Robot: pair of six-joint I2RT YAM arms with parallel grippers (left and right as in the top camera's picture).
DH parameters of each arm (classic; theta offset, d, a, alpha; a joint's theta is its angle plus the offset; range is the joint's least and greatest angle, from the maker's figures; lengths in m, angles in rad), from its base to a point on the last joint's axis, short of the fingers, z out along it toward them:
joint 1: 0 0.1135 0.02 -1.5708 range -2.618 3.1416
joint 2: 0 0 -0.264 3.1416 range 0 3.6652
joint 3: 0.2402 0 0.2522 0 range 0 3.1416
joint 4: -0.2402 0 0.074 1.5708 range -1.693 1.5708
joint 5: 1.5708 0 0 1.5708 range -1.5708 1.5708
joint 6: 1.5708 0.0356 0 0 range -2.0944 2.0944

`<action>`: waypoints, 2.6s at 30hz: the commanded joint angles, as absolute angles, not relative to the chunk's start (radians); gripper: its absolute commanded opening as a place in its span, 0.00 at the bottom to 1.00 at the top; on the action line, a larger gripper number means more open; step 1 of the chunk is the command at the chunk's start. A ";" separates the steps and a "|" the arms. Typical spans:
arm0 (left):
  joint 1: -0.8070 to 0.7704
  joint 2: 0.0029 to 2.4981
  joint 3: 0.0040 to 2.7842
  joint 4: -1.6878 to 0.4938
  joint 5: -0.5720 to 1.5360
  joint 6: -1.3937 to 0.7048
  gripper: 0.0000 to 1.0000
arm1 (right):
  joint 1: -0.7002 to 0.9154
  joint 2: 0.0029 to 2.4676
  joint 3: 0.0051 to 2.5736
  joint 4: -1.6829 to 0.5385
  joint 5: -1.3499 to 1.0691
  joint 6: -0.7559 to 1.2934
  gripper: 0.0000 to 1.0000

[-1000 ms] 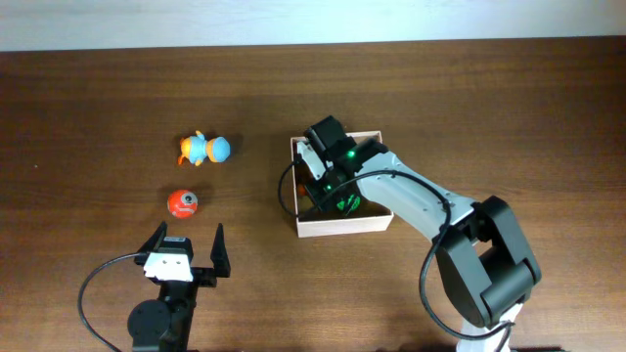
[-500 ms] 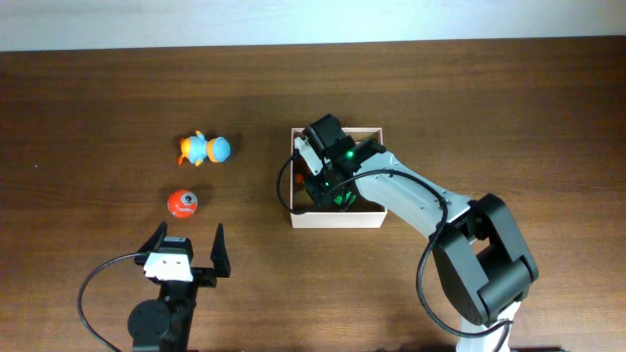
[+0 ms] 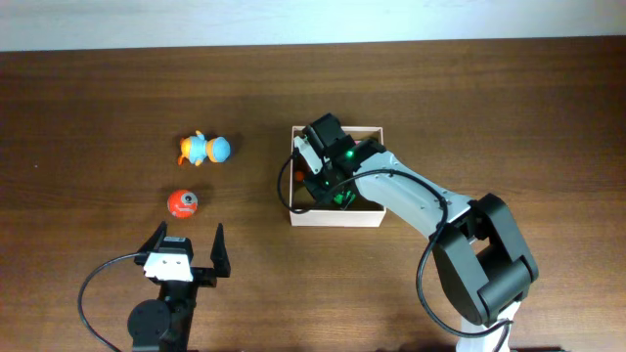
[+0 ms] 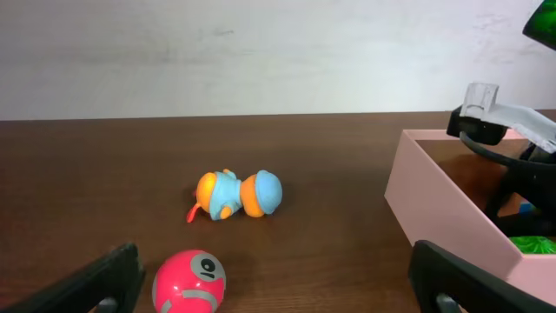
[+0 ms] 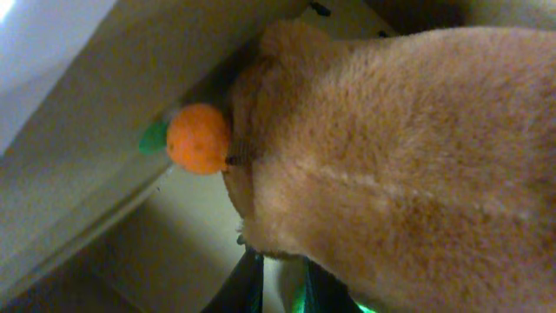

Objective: Pack container

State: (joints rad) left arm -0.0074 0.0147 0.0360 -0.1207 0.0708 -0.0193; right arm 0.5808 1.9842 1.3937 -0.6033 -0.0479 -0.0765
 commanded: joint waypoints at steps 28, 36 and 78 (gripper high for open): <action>-0.010 0.006 0.030 -0.121 0.064 -0.004 0.99 | 0.580 1.998 1.474 -0.543 0.091 -0.150 0.08; -0.010 0.006 0.030 -0.121 0.064 -0.004 0.99 | 0.589 1.987 1.501 -0.595 0.060 -0.149 0.04; -0.010 0.006 0.047 -0.052 0.226 -0.040 0.99 | -0.025 1.799 1.710 -1.152 0.086 0.376 0.99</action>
State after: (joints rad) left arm -0.0074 0.0147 0.0357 -0.0692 0.1310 -0.0208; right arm -0.0051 1.7752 1.7638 -1.1637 0.1074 0.3588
